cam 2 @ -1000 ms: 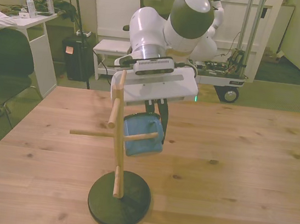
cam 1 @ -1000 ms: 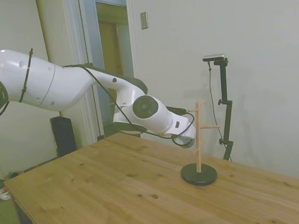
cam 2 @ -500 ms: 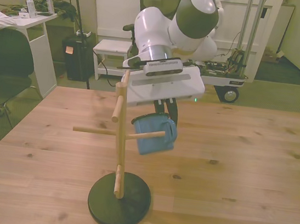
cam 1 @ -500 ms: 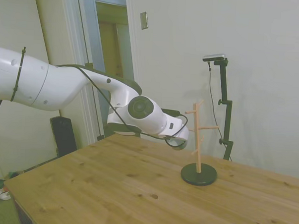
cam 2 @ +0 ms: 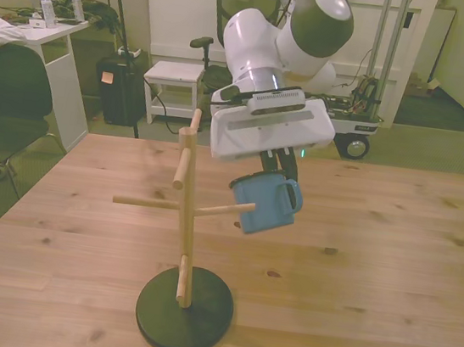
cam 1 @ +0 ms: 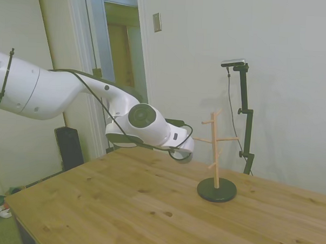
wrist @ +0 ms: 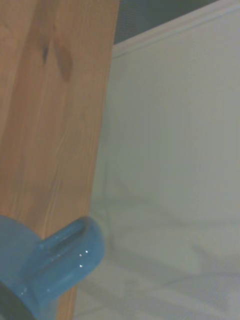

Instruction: Unload the mug

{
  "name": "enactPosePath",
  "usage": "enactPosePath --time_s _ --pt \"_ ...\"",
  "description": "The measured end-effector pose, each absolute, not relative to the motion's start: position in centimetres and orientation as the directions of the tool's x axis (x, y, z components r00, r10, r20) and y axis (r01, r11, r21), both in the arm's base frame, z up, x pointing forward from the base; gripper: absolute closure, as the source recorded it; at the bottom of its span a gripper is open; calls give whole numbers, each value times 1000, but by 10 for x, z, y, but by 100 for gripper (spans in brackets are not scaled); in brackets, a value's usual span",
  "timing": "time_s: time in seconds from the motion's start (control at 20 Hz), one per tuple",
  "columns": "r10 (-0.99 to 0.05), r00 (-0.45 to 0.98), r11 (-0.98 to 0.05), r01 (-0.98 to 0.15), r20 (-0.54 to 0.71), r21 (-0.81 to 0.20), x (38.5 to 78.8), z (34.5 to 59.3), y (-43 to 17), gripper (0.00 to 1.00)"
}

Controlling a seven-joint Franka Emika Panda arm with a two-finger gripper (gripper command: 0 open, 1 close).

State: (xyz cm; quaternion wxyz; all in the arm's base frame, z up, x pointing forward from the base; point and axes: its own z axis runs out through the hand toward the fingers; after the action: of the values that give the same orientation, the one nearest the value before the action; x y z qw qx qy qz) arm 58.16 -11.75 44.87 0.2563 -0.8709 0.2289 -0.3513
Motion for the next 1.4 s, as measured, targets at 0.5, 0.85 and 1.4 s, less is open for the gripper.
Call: enactPosePath --time_s 0.5,0.85,1.4 --pt "-474 777 -837 -252 413 -486 519 436 -90 100" --pt "-504 774 -838 -332 384 -433 498 439 -87 100" --pt "-651 704 -753 -550 284 -361 496 398 -116 100"
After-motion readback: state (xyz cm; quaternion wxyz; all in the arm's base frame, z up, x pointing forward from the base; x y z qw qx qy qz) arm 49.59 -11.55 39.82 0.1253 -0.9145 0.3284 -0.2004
